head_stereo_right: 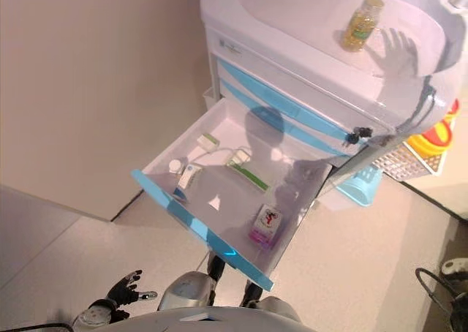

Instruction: Open the drawer and pick up the medicine

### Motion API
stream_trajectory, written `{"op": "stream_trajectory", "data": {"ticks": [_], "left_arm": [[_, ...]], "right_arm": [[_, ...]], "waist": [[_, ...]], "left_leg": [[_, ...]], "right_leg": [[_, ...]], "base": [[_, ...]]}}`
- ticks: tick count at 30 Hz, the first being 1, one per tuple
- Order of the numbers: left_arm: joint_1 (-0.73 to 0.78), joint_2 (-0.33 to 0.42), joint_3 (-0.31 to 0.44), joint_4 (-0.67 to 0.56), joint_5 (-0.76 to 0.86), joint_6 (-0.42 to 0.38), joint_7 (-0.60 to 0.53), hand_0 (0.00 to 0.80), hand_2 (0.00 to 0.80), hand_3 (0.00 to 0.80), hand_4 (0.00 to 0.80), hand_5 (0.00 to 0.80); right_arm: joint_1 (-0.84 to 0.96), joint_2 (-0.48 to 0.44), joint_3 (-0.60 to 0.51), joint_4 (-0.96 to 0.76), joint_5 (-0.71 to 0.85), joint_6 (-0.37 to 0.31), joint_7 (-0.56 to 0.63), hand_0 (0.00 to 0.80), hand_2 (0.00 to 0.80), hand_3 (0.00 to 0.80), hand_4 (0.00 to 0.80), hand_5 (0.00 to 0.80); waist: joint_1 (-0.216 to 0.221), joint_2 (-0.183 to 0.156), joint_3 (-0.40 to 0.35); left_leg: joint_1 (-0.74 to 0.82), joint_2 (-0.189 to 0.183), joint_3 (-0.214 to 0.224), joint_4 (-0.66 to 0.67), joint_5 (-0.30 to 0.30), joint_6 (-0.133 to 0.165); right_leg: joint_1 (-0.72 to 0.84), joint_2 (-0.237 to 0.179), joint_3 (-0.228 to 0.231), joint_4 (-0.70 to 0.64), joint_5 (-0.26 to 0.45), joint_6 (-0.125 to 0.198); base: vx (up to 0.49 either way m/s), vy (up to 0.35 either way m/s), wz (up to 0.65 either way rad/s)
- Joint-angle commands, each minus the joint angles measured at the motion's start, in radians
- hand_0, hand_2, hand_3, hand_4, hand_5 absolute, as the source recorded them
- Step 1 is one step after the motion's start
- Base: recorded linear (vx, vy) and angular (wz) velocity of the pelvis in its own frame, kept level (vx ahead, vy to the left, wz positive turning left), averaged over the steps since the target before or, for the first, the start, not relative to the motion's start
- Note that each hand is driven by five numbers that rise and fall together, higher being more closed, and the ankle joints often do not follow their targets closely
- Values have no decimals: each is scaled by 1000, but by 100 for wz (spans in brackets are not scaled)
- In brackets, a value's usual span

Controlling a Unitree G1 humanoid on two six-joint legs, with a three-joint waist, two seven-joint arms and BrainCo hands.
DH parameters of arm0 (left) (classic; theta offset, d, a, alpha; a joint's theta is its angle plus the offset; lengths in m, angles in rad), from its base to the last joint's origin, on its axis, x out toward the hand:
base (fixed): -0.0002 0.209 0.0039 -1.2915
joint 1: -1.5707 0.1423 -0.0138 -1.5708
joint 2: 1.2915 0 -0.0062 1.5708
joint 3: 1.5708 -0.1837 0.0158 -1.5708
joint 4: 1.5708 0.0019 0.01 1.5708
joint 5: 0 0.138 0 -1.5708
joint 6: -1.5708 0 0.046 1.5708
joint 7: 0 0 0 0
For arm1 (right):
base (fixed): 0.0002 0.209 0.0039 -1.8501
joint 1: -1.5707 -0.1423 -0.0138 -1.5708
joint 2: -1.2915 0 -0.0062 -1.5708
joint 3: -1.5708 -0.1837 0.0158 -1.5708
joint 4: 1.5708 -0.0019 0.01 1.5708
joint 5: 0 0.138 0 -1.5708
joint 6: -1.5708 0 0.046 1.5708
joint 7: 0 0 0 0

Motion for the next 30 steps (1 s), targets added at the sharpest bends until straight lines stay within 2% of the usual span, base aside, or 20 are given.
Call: {"op": "stream_trajectory", "data": {"ticks": [1, 2, 4, 6, 7, 10, 12, 14, 15, 17, 20, 22, 26, 30], "left_arm": [[25, 0, -26, 15, 54, 9, -7, 0, 0, 0, 0, 0], [21, -5, -24, 12, 68, 13, -8, 0, 0, 0, 0, 0], [10, -4, -27, 8, 77, 23, -7, 0, 0, 0, 0, 0], [-6, -9, -26, 4, 82, 32, -8, 0, 0, 0, 0, 0], [-12, -13, -27, 1, 86, 34, -9, 0, 0, 0, 0, 0], [-33, -27, -22, -10, 90, 51, -19, 0, 0, 0, 0, 0], [-48, -45, -30, -9, 72, 59, -14, 0, 0, 0, 0, 0], [-58, -57, -35, -20, 64, 72, -19, 0, 0, 0, 0, 0], [-70, -67, -42, -20, 70, 69, -25, 0, 0, 0, 0, 0], [-86, -76, -58, -13, 85, 56, -27, 0, 0, 0, 0, 0], [-105, -83, -95, -16, 113, 23, -17, 0, 0, 0, 0, 0], [-122, -82, -115, -31, 141, 2, -6, 0, 0, 0, 0, 0], [-162, -53, -166, -79, 227, -47, 60, 0, 0, 0, 0, 0], [-193, -2, -198, -168, 280, -40, 108, 0, 0, 0, 0, 0]], "right_arm": [[232, -30, -119, -77, 23, -60, -31, 0, 0, 0, 0, 0], [371, 8, -215, -107, 13, -88, -27, 0, 0, 0, 0, 0], [556, 89, -339, -150, -15, -118, -22, 0, 0, 0, 0, 0], [748, 212, -426, -194, -59, -184, -33, 0, 0, 0, 0, 0], [820, 275, -446, -203, -88, -188, -13, 0, 0, 0, 0, 0], [986, 448, -445, -205, -97, -233, 21, 0, 0, 0, 0, 0], [1057, 551, -407, -155, -165, -275, 32, 0, 0, 0, 0, 0], [1104, 610, -376, -109, -192, -289, 61, 0, 0, 0, 0, 0], [1135, 654, -343, -66, -256, -310, 60, 0, 0, 0, 0, 0], [1170, 710, -284, 0, -317, -308, 69, 0, 0, 0, 0, 0], [1191, 754, -195, 60, -486, -309, 40, 0, 0, 0, 0, 0], [1195, 754, -136, 77, -554, -273, 53, 0, 0, 0, 0, 0], [1201, 739, -69, 103, -616, -249, 79, 0, 0, 0, 0, 0], [1206, 706, -39, 106, -612, -222, 93, 0, 0, 0, 0, 0]], "waist": [[-56, 35, -94], [-75, 41, -93], [-93, 43, -91], [-120, 52, -86], [-131, 56, -82], [-163, 68, -68], [-184, 76, -60], [-197, 82, -51], [-210, 88, -39], [-227, 98, -21], [-247, 110, 13], [-256, 116, 40], [-274, 125, 106], [-286, 133, 159]], "left_leg": [[5, -12, 47, 66, -155, 6], [9, -12, 55, 72, -161, 10], [11, -9, 72, 79, -168, 13], [18, -5, 89, 80, -173, 17], [20, -3, 98, 83, -176, 18], [23, 3, 123, 94, -184, 19], [25, 7, 141, 99, -187, 20], [21, 10, 152, 106, -190, 21], [13, 13, 160, 112, -189, 21], [0, 16, 169, 118, -188, 22], [-26, 18, 178, 129, -182, 19], [-53, 16, 179, 140, -179, 18], [-122, 14, 180, 188, -177, 24], [-185, 14, 185, 245, -178, 32]], "right_leg": [[-42, -36, 48, 66, -5, 74], [-44, -34, 61, 70, -7, 74], [-47, -32, 79, 75, -9, 76], [-49, -27, 100, 76, -7, 79], [-51, -26, 109, 75, -4, 80], [-55, -24, 130, 76, 1, 82], [-56, -21, 141, 70, 6, 83], [-63, -21, 147, 70, 9, 84], [-74, -22, 151, 74, 11, 84], [-94, -21, 159, 82, 14, 82], [-123, -19, 162, 89, 18, 77], [-151, -19, 163, 97, 21, 74], [-229, -23, 167, 150, 20, 64], [-299, -26, 174, 215, 14, 53]], "base": [[-20, -33, -34], [-19, -32, -40], [-28, -41, -46], [-42, -49, -47], [-40, -42, -50], [-31, -15, -61], [-16, 6, -47], [-36, 13, -57], [-64, 20, -64], [-74, 29, -44], [-80, 40, -19], [-117, 59, -21], [-119, 65, -5], [-45, 69, -10]]}}
